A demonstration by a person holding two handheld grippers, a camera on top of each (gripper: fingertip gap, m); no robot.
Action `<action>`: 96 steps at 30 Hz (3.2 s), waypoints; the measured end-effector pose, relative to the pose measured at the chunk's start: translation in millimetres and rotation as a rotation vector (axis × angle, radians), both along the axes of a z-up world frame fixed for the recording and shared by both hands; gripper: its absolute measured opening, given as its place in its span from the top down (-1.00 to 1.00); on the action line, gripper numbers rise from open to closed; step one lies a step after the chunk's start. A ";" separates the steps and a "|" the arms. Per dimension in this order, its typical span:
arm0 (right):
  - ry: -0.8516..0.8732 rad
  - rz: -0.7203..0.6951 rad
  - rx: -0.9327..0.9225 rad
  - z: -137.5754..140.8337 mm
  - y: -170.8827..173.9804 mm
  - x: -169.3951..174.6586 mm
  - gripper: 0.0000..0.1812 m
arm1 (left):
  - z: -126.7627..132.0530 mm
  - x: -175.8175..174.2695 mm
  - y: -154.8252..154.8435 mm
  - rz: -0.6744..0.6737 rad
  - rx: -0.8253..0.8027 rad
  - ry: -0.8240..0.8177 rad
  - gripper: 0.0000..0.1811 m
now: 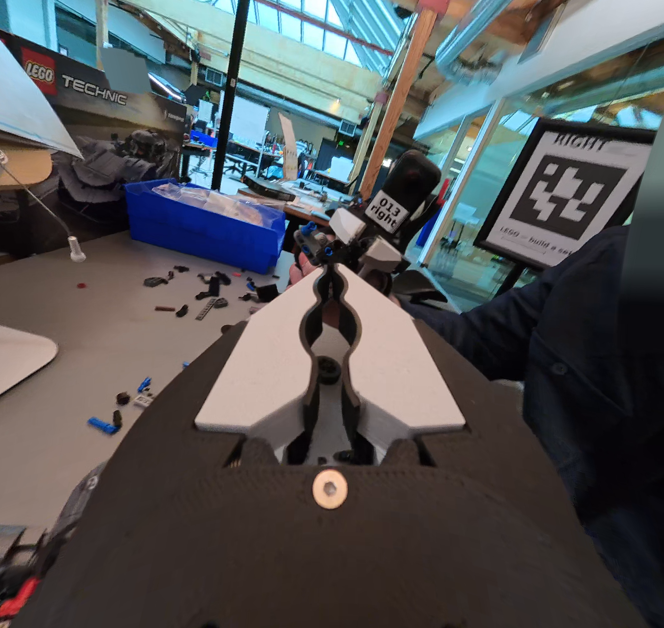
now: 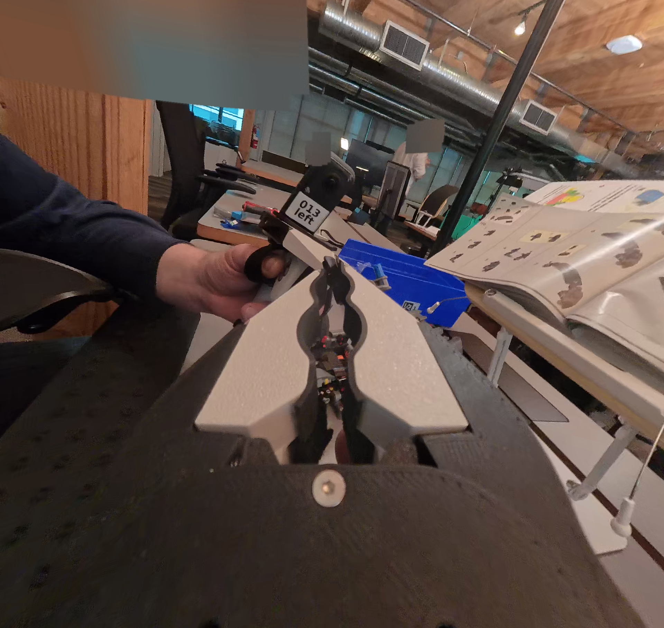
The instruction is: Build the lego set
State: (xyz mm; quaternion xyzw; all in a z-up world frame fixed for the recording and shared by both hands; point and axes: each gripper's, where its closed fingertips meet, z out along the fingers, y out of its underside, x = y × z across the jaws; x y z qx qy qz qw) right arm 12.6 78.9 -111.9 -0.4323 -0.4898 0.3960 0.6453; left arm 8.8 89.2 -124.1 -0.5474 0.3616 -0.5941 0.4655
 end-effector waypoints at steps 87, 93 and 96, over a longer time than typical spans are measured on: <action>0.026 0.027 -0.340 -17.1 22.1 -1.2 0.96 | -21.5 0.6 29.6 0.842 0.931 0.875 0.95; 0.018 0.023 -0.339 -18.7 22.8 -1.8 0.96 | -22.5 0.0 30.1 0.855 0.960 0.905 0.96; 0.015 0.018 -0.343 -19.5 23.4 -2.4 0.96 | -23.6 -0.8 30.7 0.860 0.967 0.921 0.96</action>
